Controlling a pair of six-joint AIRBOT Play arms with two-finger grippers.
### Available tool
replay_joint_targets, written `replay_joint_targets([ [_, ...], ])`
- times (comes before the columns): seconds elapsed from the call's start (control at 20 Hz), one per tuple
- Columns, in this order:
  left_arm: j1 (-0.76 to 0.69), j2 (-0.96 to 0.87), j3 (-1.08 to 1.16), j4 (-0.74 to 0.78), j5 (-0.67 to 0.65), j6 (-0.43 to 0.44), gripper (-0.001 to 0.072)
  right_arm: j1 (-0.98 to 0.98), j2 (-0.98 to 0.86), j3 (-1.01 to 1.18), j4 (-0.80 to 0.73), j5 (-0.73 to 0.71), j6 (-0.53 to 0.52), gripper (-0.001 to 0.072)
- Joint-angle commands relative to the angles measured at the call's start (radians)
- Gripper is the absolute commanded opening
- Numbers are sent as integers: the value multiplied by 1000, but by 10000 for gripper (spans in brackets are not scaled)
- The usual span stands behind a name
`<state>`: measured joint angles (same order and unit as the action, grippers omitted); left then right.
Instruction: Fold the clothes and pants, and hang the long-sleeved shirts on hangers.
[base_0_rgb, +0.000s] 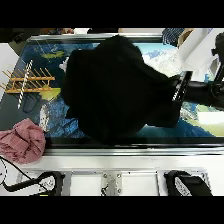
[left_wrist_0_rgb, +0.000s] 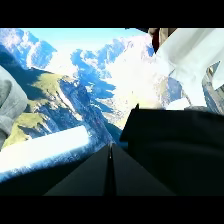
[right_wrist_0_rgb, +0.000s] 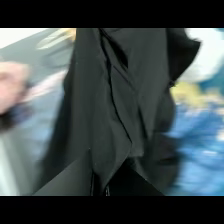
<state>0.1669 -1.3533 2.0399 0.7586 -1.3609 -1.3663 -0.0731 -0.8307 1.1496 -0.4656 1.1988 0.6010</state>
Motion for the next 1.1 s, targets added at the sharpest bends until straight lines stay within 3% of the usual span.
replay_joint_targets([
  [0.0,-35,39,0,9,-1,10,14,-89,41,3,-60,-190,29,7],
  [0.15,-100,45,0,10,-10,10,14,-262,103,3,-133,-257,106,7],
  [0.35,-209,30,-1,14,-26,23,14,-533,188,4,-417,-318,322,7],
  [0.65,-331,31,-96,35,3,29,14,-858,238,51,-685,-446,561,7],
  [0.85,-350,31,-155,35,3,32,14,-978,210,129,-930,-540,780,7],
  [1.05,-350,31,-191,35,-2,33,14,-1032,142,224,-1018,-601,871,7],
])
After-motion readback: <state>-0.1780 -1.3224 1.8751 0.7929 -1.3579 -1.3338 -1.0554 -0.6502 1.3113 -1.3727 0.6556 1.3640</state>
